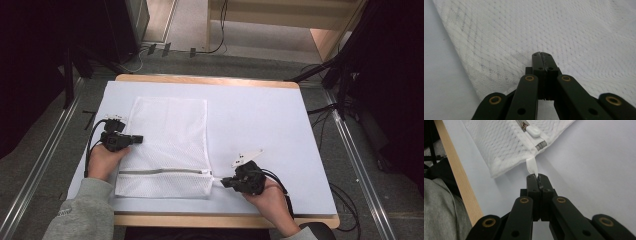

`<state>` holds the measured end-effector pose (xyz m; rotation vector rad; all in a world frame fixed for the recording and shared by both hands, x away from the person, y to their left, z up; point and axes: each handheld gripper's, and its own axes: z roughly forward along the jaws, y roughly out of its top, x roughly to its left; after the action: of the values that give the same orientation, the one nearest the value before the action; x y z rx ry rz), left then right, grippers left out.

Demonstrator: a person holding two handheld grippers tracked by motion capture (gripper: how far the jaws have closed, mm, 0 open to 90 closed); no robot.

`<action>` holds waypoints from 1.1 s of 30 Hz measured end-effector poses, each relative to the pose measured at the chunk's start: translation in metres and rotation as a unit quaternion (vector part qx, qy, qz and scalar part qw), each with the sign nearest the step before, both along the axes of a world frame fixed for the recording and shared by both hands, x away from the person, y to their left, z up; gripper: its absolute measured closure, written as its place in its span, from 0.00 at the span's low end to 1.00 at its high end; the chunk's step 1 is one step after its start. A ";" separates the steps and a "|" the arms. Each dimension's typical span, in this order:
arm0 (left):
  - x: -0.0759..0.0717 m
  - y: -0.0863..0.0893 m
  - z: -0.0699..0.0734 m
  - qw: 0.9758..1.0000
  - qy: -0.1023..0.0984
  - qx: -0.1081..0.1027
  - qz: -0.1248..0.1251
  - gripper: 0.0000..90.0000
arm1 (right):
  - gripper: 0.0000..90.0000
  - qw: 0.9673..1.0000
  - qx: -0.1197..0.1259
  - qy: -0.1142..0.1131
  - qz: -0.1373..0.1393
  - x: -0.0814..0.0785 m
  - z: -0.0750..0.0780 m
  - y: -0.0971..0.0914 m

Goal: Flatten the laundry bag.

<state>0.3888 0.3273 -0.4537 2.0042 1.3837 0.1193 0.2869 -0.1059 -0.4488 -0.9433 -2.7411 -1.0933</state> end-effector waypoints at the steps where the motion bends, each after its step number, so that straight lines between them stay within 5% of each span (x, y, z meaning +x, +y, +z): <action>1: 0.000 0.000 0.000 1.000 0.001 -0.002 0.000 1.00 | 1.00 1.000 -0.003 0.002 -0.002 0.000 0.000 -0.001; 4: 0.002 0.004 0.000 1.000 0.013 -0.021 0.003 1.00 | 1.00 1.000 0.001 0.006 0.001 0.000 -0.001 -0.001; 10: -0.005 0.011 0.016 0.999 -0.020 -0.031 0.013 0.91 | 0.83 0.999 0.031 -0.033 -0.010 0.008 0.006 -0.001; 20: -0.018 0.020 0.022 0.999 -0.020 -0.043 0.021 0.73 | 0.76 0.996 0.045 -0.067 -0.037 0.053 0.004 0.026; 33: -0.029 0.025 0.021 0.999 -0.027 -0.040 0.022 0.64 | 0.60 0.995 0.038 -0.059 -0.077 0.114 -0.013 0.054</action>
<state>0.3602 0.3518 -0.4332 1.8924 1.3768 0.1339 0.4012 -0.0519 -0.4620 -1.1297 -2.7331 -1.3073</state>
